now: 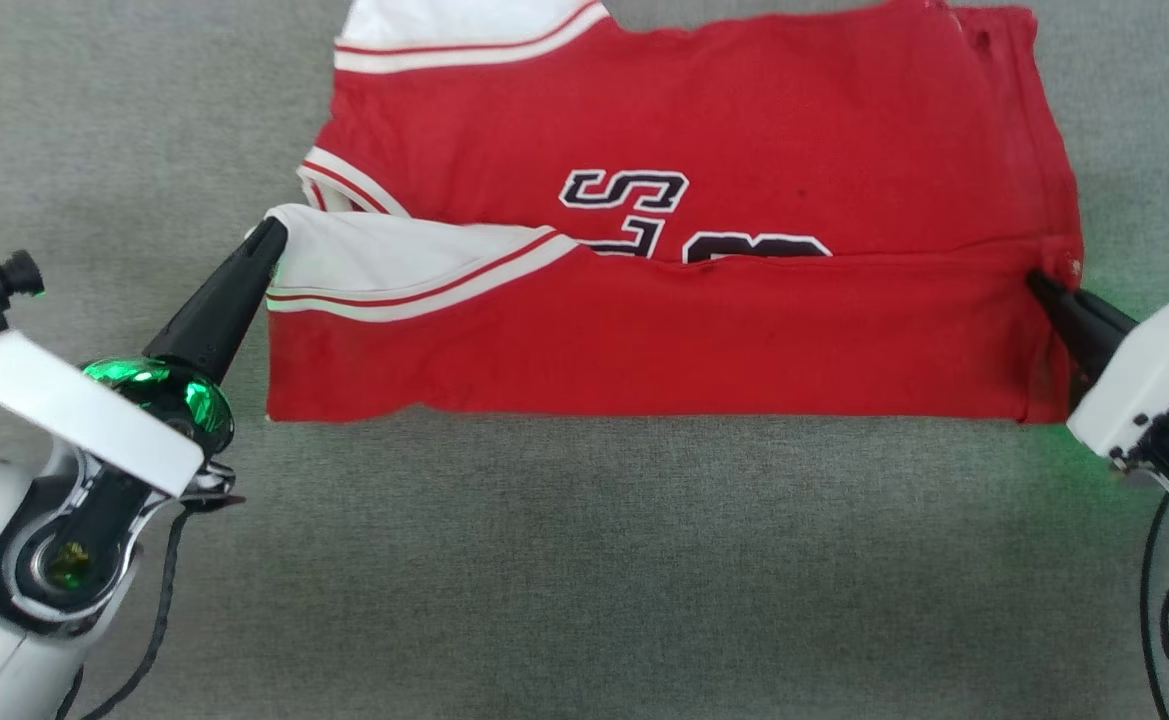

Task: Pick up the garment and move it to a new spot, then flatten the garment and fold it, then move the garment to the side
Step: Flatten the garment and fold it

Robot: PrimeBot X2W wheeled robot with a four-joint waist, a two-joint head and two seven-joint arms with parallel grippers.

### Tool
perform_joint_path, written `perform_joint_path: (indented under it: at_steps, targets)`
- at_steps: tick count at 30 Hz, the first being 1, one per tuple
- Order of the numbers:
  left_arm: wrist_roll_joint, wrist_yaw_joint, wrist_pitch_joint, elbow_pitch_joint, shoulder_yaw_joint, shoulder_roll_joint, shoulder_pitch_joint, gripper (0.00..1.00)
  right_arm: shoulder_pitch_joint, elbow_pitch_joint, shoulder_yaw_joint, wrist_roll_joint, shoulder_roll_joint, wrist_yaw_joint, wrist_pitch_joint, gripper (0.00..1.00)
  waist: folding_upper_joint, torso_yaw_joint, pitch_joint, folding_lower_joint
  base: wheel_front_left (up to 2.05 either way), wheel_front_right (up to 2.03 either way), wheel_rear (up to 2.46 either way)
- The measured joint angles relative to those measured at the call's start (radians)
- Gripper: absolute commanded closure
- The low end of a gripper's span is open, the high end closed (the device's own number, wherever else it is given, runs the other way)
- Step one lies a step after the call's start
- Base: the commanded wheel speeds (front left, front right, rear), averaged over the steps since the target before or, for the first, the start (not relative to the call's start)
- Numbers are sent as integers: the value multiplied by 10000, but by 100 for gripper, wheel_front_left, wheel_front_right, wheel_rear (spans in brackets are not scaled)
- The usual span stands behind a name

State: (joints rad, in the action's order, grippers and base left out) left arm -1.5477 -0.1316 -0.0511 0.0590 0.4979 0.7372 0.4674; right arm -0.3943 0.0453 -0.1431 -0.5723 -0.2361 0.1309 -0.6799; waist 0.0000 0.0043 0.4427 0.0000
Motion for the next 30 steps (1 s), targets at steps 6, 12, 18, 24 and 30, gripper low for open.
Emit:
perform_joint_path:
  at_steps: [6,12,18,24,30]
  targets:
    - [286,0,-67,-1164,424,-247,479,100,-387,897,138,25,-71,2,859,100,0,-43,385,0,0,0,0]
    - [1112,0,-414,-1881,1131,-61,958,0,-462,1294,489,113,-234,2,1549,4,0,-42,304,1,0,0,0]
    - [2608,0,-711,-2280,1956,1177,1748,0,-348,1233,637,211,-397,0,2067,0,0,-123,-107,0,0,0,0]
    - [3444,2,941,-2132,2886,2255,2414,0,-153,895,472,226,-489,0,2228,0,0,-210,-577,1,0,0,0]
    - [2451,589,4222,-1473,3887,2738,2253,0,-18,796,608,188,-347,0,2197,0,0,-429,-759,0,0,0,0]
